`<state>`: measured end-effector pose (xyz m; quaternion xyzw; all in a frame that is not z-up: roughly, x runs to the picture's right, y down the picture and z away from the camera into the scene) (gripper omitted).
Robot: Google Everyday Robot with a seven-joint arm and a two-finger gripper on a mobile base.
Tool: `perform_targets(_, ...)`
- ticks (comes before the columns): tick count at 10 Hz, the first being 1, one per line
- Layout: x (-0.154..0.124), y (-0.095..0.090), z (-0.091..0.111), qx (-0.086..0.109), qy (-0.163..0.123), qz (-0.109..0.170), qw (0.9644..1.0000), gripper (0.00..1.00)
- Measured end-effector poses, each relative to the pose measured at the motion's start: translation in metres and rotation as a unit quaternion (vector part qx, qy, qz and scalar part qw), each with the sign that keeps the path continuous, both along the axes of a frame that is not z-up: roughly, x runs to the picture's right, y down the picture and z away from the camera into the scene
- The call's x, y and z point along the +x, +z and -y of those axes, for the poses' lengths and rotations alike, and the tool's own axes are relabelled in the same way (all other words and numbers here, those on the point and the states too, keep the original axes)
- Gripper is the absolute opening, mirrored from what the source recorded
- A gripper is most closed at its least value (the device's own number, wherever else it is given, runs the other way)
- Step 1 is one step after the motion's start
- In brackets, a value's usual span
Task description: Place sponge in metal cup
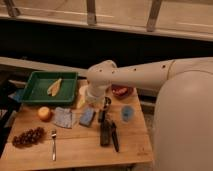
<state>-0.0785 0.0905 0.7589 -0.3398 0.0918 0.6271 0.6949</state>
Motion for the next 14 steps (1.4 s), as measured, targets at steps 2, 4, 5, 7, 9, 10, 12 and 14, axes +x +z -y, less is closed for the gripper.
perform_targets(2,0.000,0.001,0.000,-0.001,0.011,0.002,0.9999,0.77)
perform_targets(4,-0.004,0.000,-0.001,-0.002,0.009,0.004,0.9999,0.77)
perform_targets(5,-0.003,0.001,-0.001,-0.003,0.010,0.003,0.9999,0.77)
perform_targets(7,-0.010,0.008,-0.004,-0.008,0.008,0.006,0.9999,0.77)
perform_targets(9,-0.033,0.020,-0.004,-0.012,-0.003,0.013,0.9998,0.77)
perform_targets(10,-0.045,0.027,-0.007,-0.015,-0.011,0.014,0.9997,0.77)
perform_targets(12,-0.045,0.039,-0.016,-0.028,-0.018,0.009,0.9994,0.77)
perform_targets(14,-0.038,0.057,-0.025,-0.046,-0.020,-0.002,0.9987,0.77)
